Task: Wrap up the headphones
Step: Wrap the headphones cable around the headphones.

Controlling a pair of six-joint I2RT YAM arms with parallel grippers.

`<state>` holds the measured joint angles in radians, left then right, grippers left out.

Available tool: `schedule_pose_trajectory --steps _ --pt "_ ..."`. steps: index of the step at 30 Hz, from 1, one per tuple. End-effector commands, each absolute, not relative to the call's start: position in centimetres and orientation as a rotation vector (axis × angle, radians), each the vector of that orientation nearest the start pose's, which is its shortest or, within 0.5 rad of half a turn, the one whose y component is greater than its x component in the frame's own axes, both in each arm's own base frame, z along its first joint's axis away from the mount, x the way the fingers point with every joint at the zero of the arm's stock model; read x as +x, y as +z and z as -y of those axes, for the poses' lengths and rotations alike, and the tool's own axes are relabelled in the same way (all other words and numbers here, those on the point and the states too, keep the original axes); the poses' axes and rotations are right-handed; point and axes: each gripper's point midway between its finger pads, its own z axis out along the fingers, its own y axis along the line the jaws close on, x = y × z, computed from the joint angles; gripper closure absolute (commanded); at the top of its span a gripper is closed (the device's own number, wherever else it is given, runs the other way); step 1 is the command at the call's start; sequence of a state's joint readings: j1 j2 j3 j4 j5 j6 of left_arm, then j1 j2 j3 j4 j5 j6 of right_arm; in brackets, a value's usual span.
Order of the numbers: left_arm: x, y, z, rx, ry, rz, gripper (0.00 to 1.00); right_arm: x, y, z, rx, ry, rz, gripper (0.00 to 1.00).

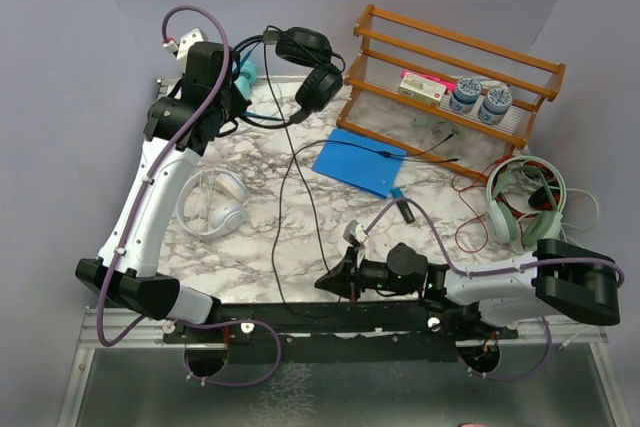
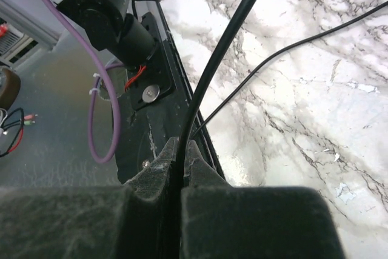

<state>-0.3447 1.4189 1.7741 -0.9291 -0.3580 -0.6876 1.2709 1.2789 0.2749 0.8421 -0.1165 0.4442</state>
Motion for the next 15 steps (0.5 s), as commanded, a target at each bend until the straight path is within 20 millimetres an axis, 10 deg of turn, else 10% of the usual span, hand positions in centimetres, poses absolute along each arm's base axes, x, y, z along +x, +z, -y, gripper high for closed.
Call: schedule_pose_trajectory --steps 1,15 --pt "38.1 39.9 8.8 -0.596 -0.315 -1.918 1.0 7.1 10.1 -34.4 -0.862 1.25 -1.797 1.0" --pt "43.4 45.0 5.9 -0.71 -0.379 -1.767 1.0 6.5 10.0 -33.0 -0.89 1.246 -1.802 0.99"
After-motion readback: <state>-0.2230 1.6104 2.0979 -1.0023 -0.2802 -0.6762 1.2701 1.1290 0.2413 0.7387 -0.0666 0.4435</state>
